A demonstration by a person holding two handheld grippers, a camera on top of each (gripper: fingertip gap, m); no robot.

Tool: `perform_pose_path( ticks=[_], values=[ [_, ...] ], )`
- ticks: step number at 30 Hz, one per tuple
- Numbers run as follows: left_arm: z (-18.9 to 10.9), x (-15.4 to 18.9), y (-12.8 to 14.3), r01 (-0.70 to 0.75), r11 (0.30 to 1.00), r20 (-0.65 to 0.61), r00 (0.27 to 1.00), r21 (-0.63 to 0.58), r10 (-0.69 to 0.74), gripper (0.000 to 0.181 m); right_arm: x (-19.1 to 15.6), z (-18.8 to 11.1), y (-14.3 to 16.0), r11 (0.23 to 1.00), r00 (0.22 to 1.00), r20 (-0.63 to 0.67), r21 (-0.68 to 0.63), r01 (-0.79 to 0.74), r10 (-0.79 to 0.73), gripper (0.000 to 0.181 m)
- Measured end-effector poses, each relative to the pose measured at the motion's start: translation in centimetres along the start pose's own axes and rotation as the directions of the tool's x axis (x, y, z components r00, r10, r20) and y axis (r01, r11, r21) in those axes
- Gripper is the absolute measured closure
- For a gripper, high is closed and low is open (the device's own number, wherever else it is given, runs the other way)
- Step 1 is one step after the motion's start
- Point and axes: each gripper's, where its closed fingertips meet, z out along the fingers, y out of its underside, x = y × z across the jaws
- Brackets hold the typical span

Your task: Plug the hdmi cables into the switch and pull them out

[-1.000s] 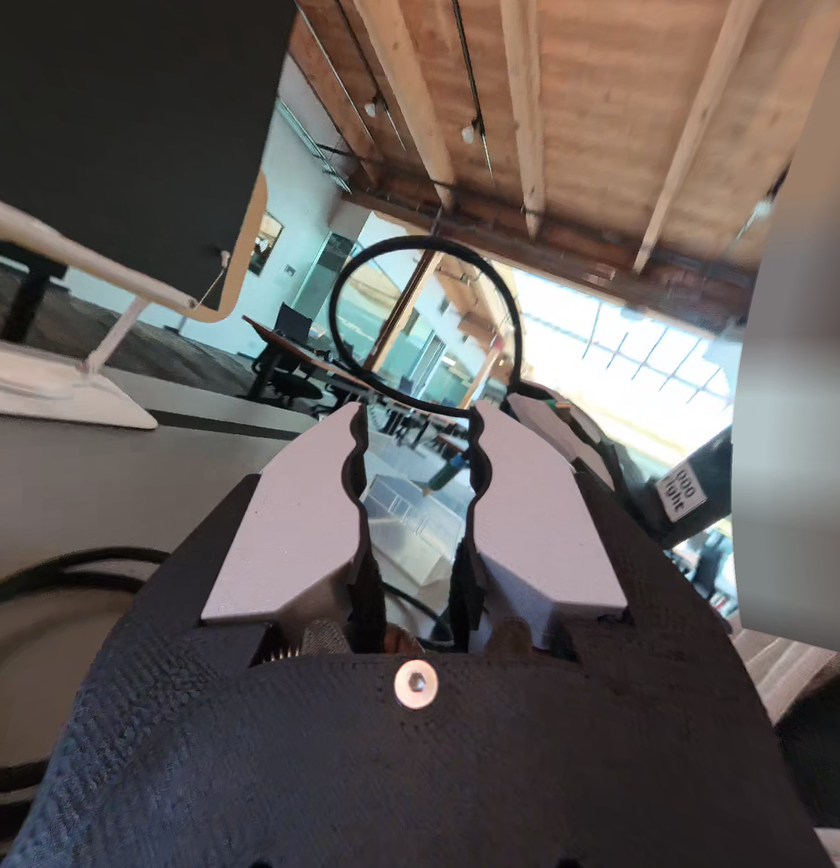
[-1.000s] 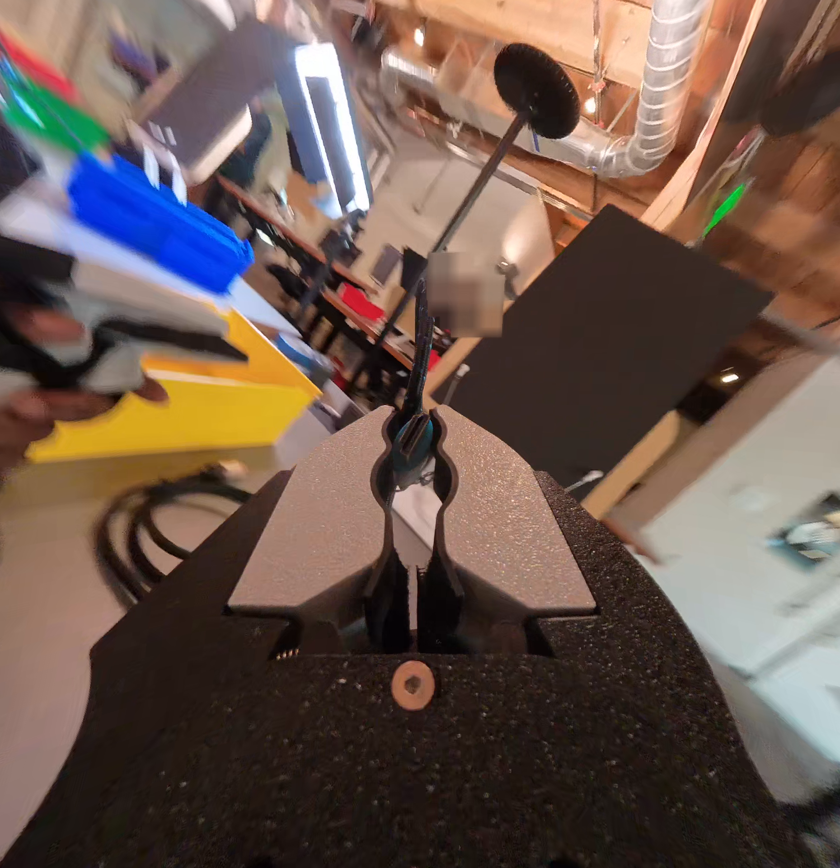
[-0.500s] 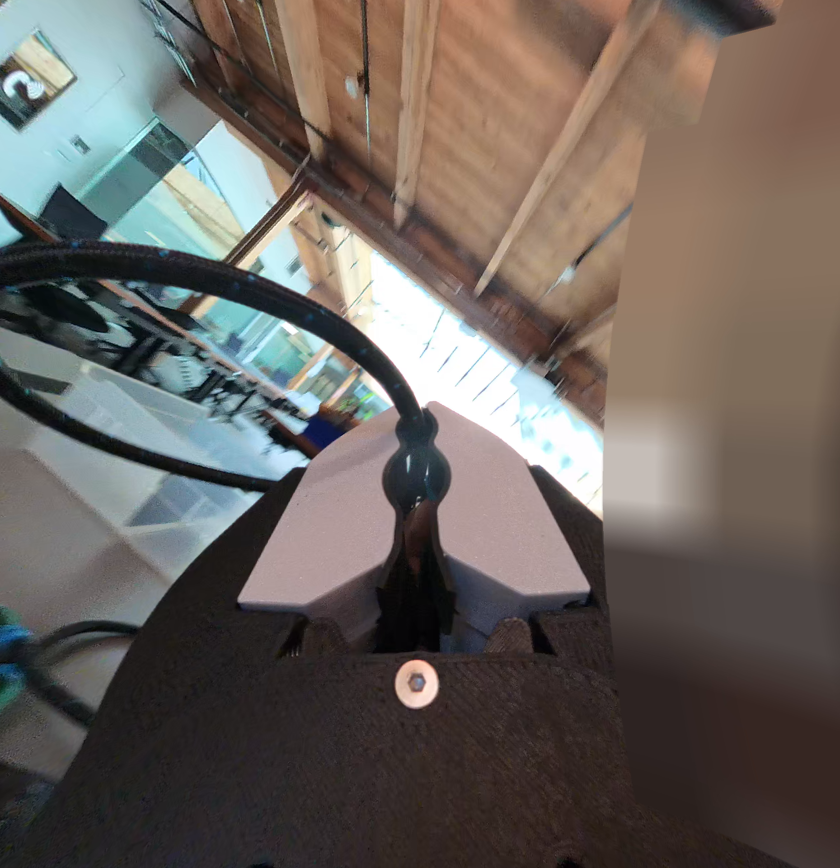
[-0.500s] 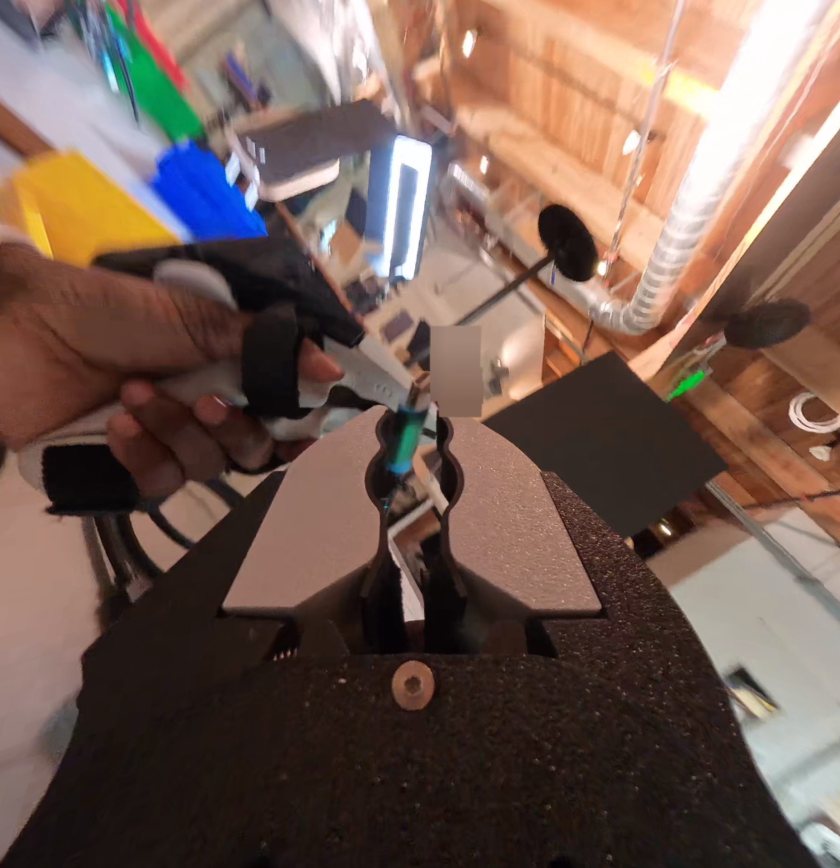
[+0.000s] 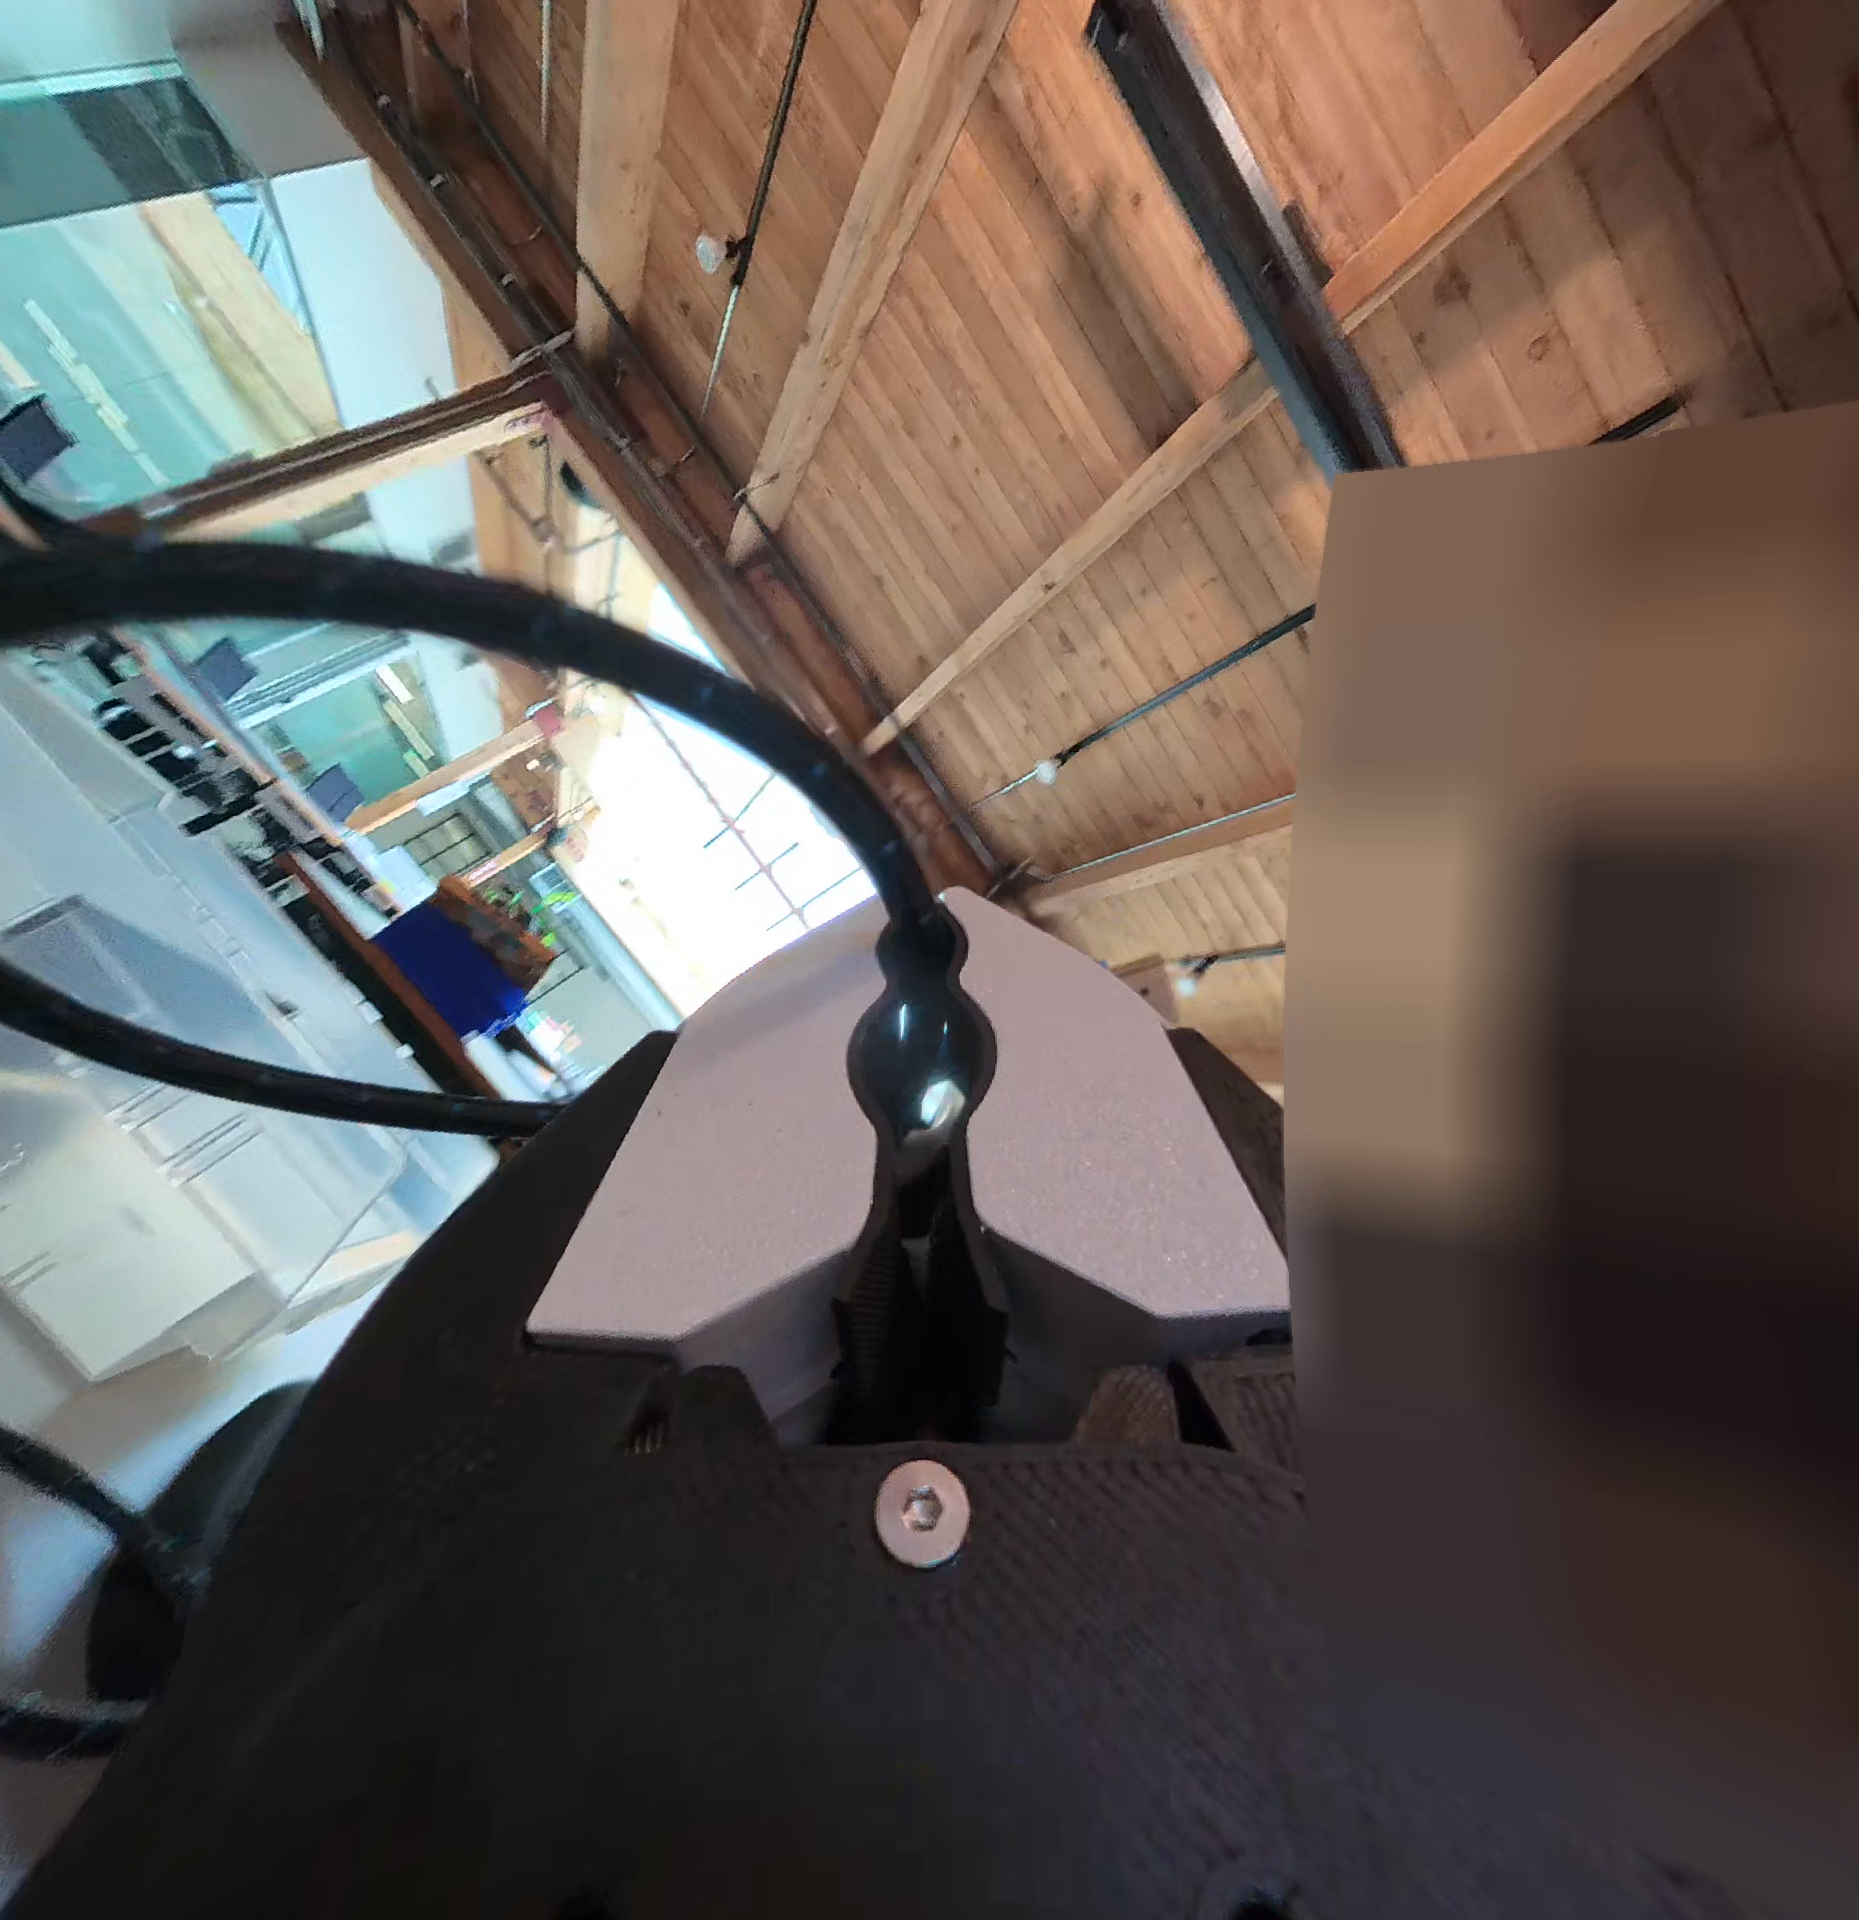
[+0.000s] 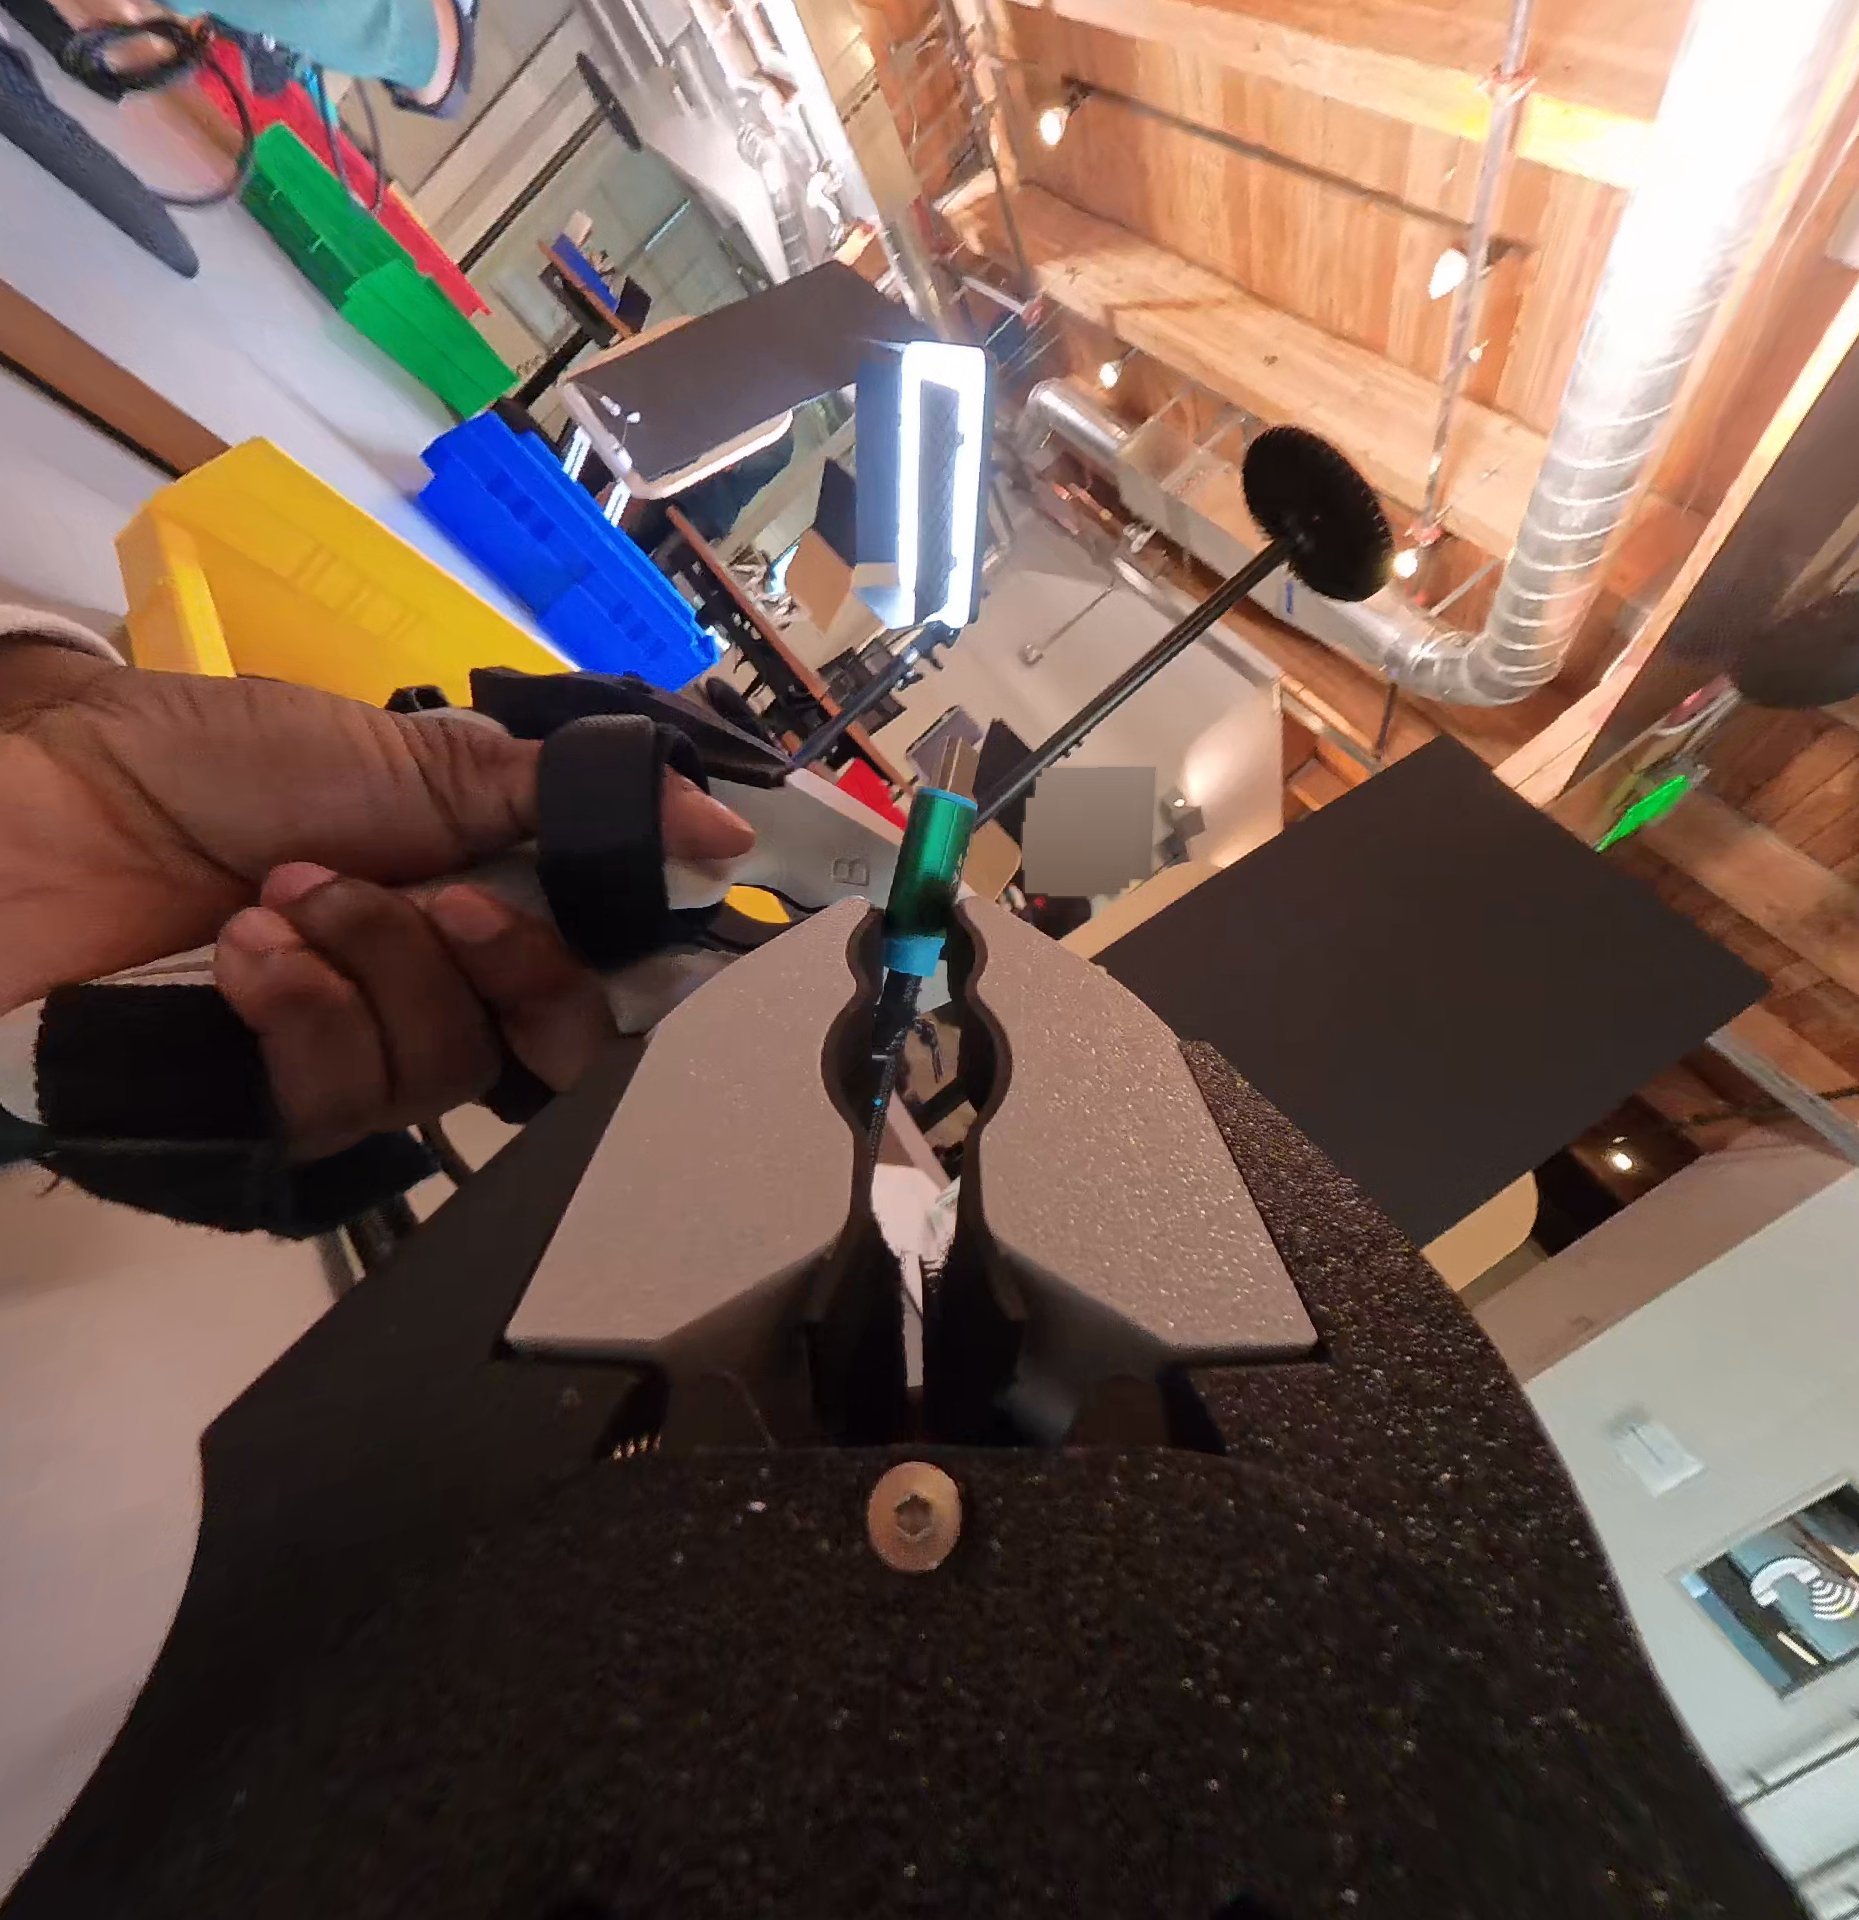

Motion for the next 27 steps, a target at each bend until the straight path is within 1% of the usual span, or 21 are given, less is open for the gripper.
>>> perform_pose_path(
  ticks=[1, 3, 4, 5, 6, 7, 8, 9, 10, 11, 12, 15, 18, 21, 23, 25, 27],
  values=[
    [-0.3, -0.2, 0.3, -0.035, 0.999, 0.019, 0.999, -0.038, 0.036, 0.177, 0.1, -0.1, 0.3, 1.000, 1.000, 0.007, -0.017, -0.005, 0.005, 0.170],
    [-1.2, -0.6, 0.6, -0.165, 0.978, 0.077, 0.981, -0.128, 0.175, 0.155, 0.6, -0.4, 0.9, 0.999, 1.000, 0.005, -0.054, 0.006, -0.006, 0.171],
    [-1.8, -0.7, 0.6, -0.264, 0.949, 0.108, 0.953, -0.174, 0.285, 0.145, 0.9, -0.7, 1.2, 0.997, 1.000, -0.001, -0.077, 0.027, -0.027, 0.171],
    [-2.4, -0.8, 0.6, -0.375, 0.898, 0.138, 0.901, -0.230, 0.412, 0.134, 1.0, -0.8, 1.7, 0.992, 0.998, 0.004, -0.106, 0.065, -0.065, 0.171],
    [-2.9, -0.8, 0.7, -0.491, 0.818, 0.156, 0.821, -0.298, 0.550, 0.130, 1.0, -1.0, 2.0, 0.985, 0.994, 0.020, -0.132, 0.111, -0.110, 0.171],
    [-3.1, -0.8, 0.8, -0.600, 0.712, 0.154, 0.716, -0.365, 0.681, 0.127, 0.7, -1.1, 2.4, 0.976, 0.987, 0.044, -0.150, 0.158, -0.153, 0.171],
    [-3.0, -0.4, 0.9, -0.691, 0.591, 0.126, 0.600, -0.416, 0.790, 0.125, 0.4, -1.0, 2.6, 0.967, 0.980, 0.067, -0.166, 0.195, -0.186, 0.171],
    [-2.7, 0.2, 1.2, -0.761, 0.478, 0.075, 0.499, -0.438, 0.863, 0.125, 0.1, -1.0, 2.8, 0.959, 0.974, 0.088, -0.176, 0.223, -0.210, 0.171],
    [-2.1, 0.9, 1.6, -0.806, 0.398, 0.020, 0.434, -0.438, 0.901, 0.126, -0.2, -0.9, 2.8, 0.955, 0.969, 0.103, -0.173, 0.242, -0.226, 0.171],
    [-1.6, 1.3, 2.0, -0.825, 0.358, -0.021, 0.407, -0.438, 0.913, 0.129, -0.6, -0.8, 2.6, 0.956, 0.967, 0.114, -0.160, 0.245, -0.229, 0.171],
    [-1.3, 1.3, 2.2, -0.824, 0.351, -0.040, 0.409, -0.444, 0.912, 0.134, -0.9, -0.7, 2.4, 0.961, 0.968, 0.123, -0.145, 0.236, -0.219, 0.170],
    [-0.9, 1.0, 2.3, -0.801, 0.392, -0.067, 0.468, -0.453, 0.881, 0.162, -1.0, -0.8, 1.8, 0.973, 0.976, 0.112, -0.121, 0.198, -0.185, 0.170],
    [-0.8, 1.2, 2.4, -0.793, 0.429, -0.072, 0.505, -0.432, 0.860, 0.163, -1.0, -1.1, 1.5, 0.977, 0.982, 0.081, -0.117, 0.179, -0.170, 0.171],
    [-0.7, 1.4, 2.4, -0.804, 0.440, -0.068, 0.505, -0.399, 0.861, 0.162, -1.0, -1.1, 1.5, 0.979, 0.986, 0.044, -0.121, 0.166, -0.162, 0.171],
    [-0.6, 1.8, 2.3, -0.812, 0.458, -0.071, 0.514, -0.363, 0.855, 0.155, -0.9, -1.0, 1.0, 0.986, 0.991, 0.018, -0.096, 0.133, -0.132, 0.171],
    [-0.5, 2.2, 2.4, -0.809, 0.478, -0.088, 0.535, -0.343, 0.840, 0.155, -0.9, -0.9, 0.6, 0.993, 0.996, 0.005, -0.073, 0.088, -0.088, 0.171],
    [-0.6, 2.1, 2.5, -0.812, 0.471, -0.093, 0.529, -0.345, 0.843, 0.160, -0.9, -0.9, 0.7, 0.995, 0.998, -0.010, -0.076, 0.059, -0.060, 0.171]
  ],
)
